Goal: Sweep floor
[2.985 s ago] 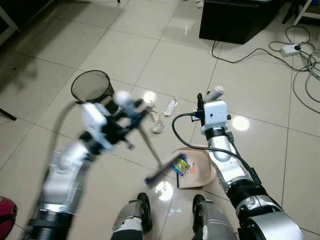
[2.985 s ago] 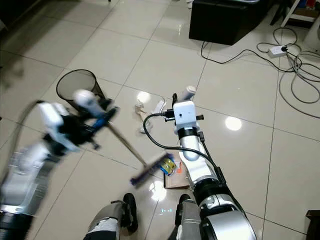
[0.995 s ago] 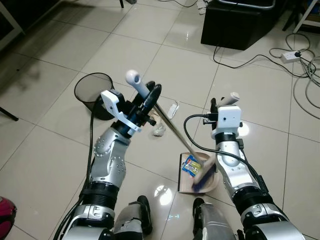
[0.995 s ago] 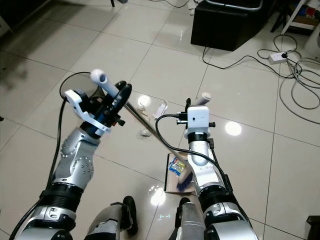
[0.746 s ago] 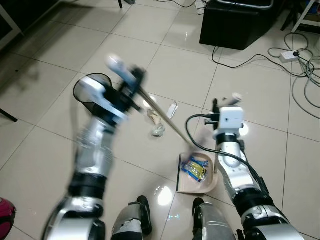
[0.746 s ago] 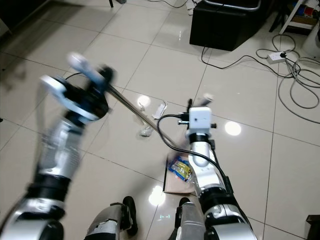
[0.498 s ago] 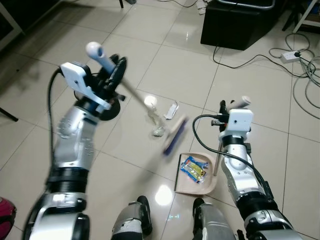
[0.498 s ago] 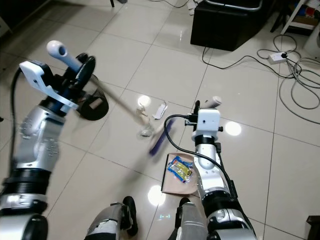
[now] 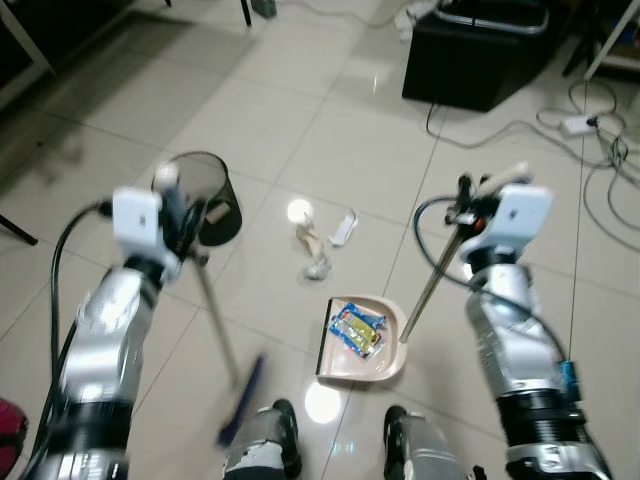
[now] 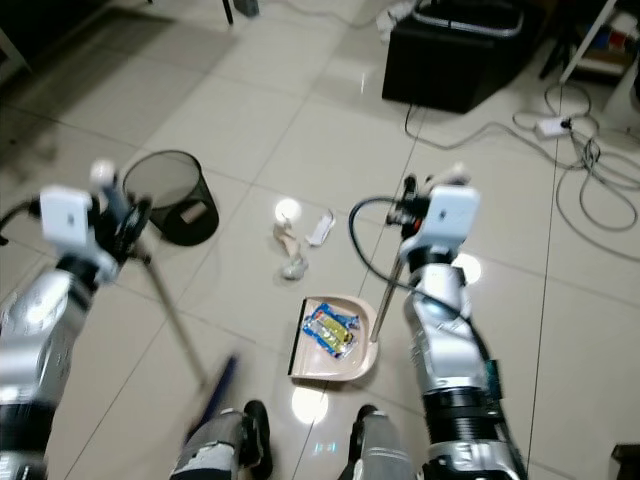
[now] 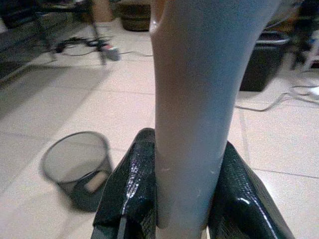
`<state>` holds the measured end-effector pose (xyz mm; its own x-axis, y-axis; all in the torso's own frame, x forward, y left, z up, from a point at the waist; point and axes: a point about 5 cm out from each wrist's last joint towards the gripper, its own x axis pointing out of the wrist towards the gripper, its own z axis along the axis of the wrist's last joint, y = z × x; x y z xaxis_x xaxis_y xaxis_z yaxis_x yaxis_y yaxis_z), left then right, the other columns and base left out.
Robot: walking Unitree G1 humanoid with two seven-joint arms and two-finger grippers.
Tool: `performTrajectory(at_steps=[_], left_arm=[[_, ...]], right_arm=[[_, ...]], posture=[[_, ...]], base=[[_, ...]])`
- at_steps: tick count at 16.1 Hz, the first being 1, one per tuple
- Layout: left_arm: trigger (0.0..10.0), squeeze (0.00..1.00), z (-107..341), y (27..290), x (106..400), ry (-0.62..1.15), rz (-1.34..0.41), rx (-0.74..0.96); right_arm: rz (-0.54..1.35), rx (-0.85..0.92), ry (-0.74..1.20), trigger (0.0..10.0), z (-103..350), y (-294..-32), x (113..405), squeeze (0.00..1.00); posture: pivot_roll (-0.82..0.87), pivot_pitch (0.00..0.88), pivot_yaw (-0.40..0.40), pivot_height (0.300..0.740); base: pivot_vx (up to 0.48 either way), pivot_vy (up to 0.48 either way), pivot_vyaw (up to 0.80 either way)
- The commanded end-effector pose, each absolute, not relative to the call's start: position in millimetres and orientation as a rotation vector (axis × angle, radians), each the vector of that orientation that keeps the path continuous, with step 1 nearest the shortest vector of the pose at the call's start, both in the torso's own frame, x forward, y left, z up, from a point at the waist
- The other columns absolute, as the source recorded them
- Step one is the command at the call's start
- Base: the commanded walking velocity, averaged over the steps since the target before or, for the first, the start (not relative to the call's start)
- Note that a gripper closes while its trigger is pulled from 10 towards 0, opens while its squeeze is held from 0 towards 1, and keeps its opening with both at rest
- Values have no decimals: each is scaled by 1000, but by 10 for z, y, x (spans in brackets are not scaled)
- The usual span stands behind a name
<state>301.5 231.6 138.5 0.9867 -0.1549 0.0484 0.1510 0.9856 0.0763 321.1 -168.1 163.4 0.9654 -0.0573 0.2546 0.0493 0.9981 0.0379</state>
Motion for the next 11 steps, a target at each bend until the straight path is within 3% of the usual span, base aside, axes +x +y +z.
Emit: performTrajectory(at_steps=[1,5,8,11], left_arm=[[10000,0,1544,2377,2976,-122,-115,64],[10000,0,1581,2381,2954,-146,-47,91],[10000,0,1545,2235,2952,-164,-58,64],[10000,0,1468,2111,2952,-130,-63,58]], right_arm=[[-55,37,-266,10000,1755,-1716,3201,0],[-89,126,-286,10000,2034,-1773,3205,0],[-117,176,-325,10000,2211,-1804,3201,0],[-120,218,-361,10000,2383,-1791,3227,0]], posture=[[-83,95,72,740],[-77,57,51,740],[-76,41,42,740],[-74,36,49,740]], base=[[0,0,0],[0,0,0],[0,0,0],[304,0,0]])
